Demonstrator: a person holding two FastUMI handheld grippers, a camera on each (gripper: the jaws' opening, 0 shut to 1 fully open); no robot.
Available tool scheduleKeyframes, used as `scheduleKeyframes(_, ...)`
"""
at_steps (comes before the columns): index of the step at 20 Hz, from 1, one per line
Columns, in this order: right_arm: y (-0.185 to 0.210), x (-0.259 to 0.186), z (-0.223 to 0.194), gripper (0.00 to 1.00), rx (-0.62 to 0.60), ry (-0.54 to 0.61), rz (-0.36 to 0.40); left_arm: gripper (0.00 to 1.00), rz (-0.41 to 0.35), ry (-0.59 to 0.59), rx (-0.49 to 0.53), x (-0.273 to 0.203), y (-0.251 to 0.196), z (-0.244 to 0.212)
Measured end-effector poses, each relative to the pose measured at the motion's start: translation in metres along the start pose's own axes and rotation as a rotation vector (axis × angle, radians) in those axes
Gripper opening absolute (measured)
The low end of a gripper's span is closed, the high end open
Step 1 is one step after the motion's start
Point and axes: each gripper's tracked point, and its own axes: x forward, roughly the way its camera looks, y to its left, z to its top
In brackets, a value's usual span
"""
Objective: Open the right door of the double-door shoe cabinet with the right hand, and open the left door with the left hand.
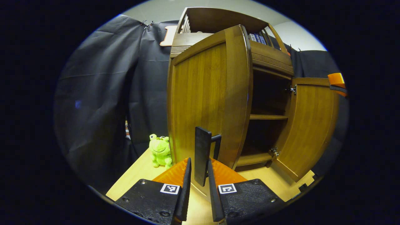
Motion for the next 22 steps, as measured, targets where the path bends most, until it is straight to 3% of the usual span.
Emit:
scheduleKeyframes(4,0.002,0.002,-0.001,0.35,0.001,0.003,0.012,0.28,0.030,0.002,0.000,-0.006,0.011,-0.001)
scheduleKeyframes(6,0.005,0.001,-0.001,0.35,0.004,0.008,0.021,0.34,0.036,-0.003,-0.002,-0.007,0.011,0.001)
scheduleKeyframes(9,0.009,-0.001,-0.003,0.35,0.009,0.017,0.037,0.34,0.071,-0.008,0.006,-0.007,0.021,0.001)
scheduleKeyframes(10,0.010,0.000,-0.003,0.35,0.006,0.019,0.043,0.28,0.080,-0.001,0.006,-0.006,0.024,0.000)
scheduleKeyframes(15,0.012,0.000,-0.005,0.35,0.000,0.027,0.057,0.33,0.129,-0.005,0.002,-0.008,0.037,-0.004)
scheduleKeyframes(16,0.013,0.001,-0.005,0.35,0.004,0.028,0.059,0.23,0.136,-0.008,-0.006,-0.012,0.040,-0.003)
scheduleKeyframes(19,0.015,0.000,-0.007,0.35,0.010,0.036,0.066,0.23,0.171,-0.004,-0.033,-0.012,0.044,-0.003)
scheduleKeyframes(20,0.015,0.002,-0.006,0.35,0.009,0.036,0.066,0.16,0.191,-0.005,-0.034,-0.014,0.049,-0.003)
scheduleKeyframes(22,0.016,0.002,-0.006,0.35,0.008,0.036,0.068,0.23,0.233,-0.012,-0.037,-0.016,0.059,-0.002)
